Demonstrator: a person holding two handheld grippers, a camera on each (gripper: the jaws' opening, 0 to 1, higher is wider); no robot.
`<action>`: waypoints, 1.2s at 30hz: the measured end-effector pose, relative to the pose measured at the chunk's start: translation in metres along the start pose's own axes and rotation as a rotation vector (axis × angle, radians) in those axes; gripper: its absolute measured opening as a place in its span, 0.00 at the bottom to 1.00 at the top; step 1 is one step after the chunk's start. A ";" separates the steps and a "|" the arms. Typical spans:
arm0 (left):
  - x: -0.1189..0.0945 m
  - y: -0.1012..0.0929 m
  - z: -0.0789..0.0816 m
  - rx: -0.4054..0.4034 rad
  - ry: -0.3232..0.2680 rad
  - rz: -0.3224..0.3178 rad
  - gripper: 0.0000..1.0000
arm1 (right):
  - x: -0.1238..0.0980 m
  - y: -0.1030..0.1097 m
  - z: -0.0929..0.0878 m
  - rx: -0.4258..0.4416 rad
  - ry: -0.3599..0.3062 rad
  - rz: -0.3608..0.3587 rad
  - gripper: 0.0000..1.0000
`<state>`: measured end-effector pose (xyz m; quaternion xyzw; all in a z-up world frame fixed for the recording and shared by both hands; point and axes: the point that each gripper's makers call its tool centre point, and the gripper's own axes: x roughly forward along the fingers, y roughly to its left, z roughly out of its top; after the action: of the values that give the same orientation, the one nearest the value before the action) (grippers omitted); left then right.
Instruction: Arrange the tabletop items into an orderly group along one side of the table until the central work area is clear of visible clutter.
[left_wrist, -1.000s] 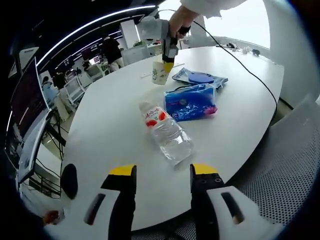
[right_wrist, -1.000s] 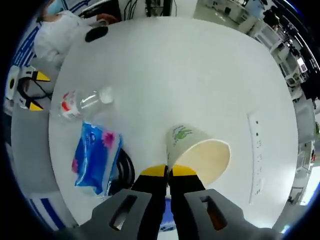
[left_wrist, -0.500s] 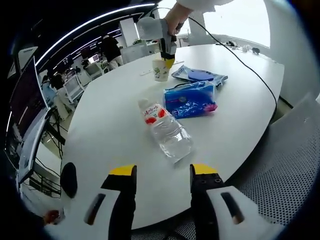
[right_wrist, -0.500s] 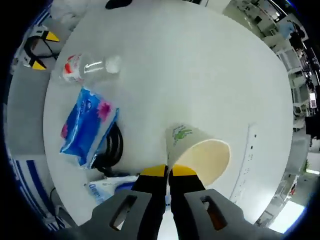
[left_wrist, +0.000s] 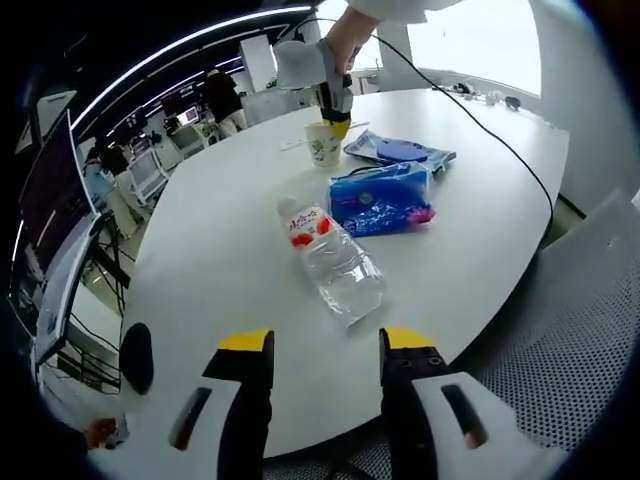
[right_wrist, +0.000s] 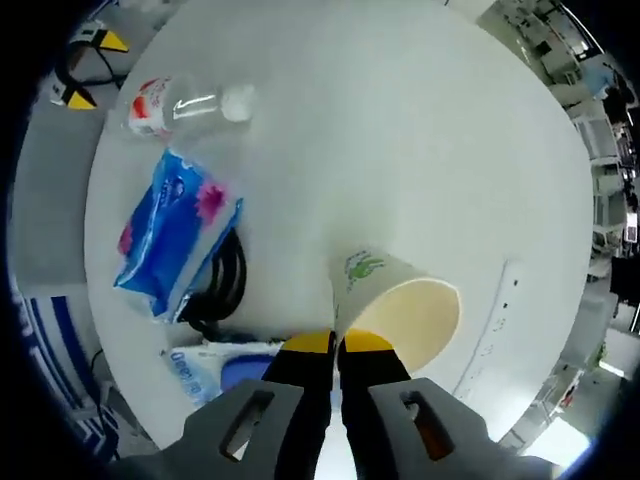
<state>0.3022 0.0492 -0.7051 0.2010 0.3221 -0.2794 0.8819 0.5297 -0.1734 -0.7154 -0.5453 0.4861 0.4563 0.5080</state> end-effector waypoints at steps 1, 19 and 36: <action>0.000 0.000 0.000 -0.003 0.000 0.000 0.41 | 0.000 0.000 0.000 -0.003 0.000 0.000 0.00; 0.000 -0.001 0.000 -0.011 0.002 -0.004 0.40 | 0.004 0.005 0.010 0.017 0.002 0.025 0.00; 0.000 0.000 0.001 -0.010 -0.004 -0.002 0.41 | 0.001 0.006 0.010 0.125 -0.021 0.025 0.00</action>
<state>0.3022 0.0485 -0.7043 0.1955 0.3221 -0.2791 0.8833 0.5237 -0.1640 -0.7175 -0.5016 0.5150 0.4371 0.5404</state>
